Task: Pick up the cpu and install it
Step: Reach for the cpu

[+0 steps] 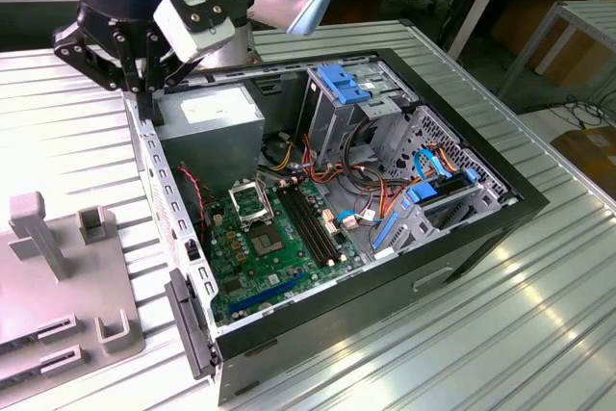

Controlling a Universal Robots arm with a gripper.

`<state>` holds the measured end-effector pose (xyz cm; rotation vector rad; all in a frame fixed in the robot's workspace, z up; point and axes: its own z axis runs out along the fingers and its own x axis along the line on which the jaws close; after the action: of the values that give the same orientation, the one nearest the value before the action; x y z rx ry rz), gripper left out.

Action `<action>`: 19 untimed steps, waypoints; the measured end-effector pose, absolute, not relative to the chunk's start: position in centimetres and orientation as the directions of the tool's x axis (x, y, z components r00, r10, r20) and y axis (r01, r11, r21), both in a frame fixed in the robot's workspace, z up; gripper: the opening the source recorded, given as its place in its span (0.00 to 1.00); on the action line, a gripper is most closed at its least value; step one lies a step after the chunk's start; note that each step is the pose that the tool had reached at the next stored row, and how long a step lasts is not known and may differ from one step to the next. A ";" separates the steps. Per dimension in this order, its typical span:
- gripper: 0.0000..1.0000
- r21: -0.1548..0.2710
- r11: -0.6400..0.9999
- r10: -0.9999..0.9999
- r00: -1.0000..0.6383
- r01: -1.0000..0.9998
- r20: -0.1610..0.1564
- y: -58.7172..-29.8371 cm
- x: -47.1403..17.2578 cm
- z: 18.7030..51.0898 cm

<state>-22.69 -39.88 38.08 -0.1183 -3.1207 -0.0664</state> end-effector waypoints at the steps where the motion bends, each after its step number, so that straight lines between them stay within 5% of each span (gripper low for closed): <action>1: 0.11 0.042 0.996 0.075 -0.997 0.076 0.019 -39.9 -23.1 38.0; 19: 0.11 0.042 0.996 0.075 -0.997 0.076 0.019 -39.9 -27.0 37.7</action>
<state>-27.00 -39.89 37.72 -0.1183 -3.1208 -0.0664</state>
